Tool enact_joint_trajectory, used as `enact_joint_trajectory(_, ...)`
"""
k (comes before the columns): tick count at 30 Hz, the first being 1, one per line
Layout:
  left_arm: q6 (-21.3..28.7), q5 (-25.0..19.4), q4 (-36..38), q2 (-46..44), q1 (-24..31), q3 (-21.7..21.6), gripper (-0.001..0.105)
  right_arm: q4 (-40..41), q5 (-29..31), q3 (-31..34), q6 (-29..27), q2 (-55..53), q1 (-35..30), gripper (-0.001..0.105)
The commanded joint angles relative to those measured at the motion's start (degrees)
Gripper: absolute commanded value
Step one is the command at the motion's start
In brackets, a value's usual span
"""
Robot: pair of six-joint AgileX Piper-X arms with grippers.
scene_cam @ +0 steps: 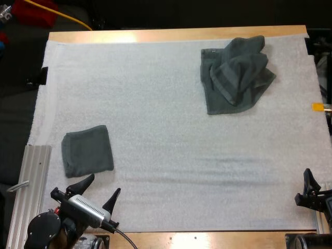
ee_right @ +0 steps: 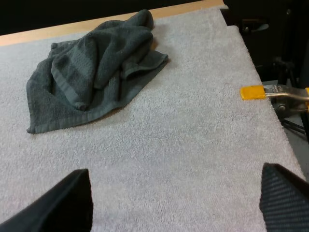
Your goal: Pick towel from pile, fold and stack
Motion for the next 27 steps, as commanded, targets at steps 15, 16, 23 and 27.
enact_joint_trajectory(15,-3.3,5.3,-3.3,-6.9,-0.2,-0.5,0.065,0.1,-6.4,-3.2,-1.9,-0.9,0.1,0.070)
enact_joint_trajectory(16,-4.2,5.6,-3.4,-6.4,-0.2,-0.8,0.065,0.2,-6.4,-3.8,-1.9,-0.5,0.1,0.070)
enact_joint_trajectory(23,-3.9,10.9,-4.0,1.4,-0.2,-5.5,0.065,1.4,-12.5,-10.3,-2.3,4.6,0.1,0.070)
enact_joint_trajectory(27,-3.6,13.7,-6.4,6.3,-0.2,-8.7,0.065,1.4,-17.4,-13.0,-2.3,7.8,0.1,0.070)
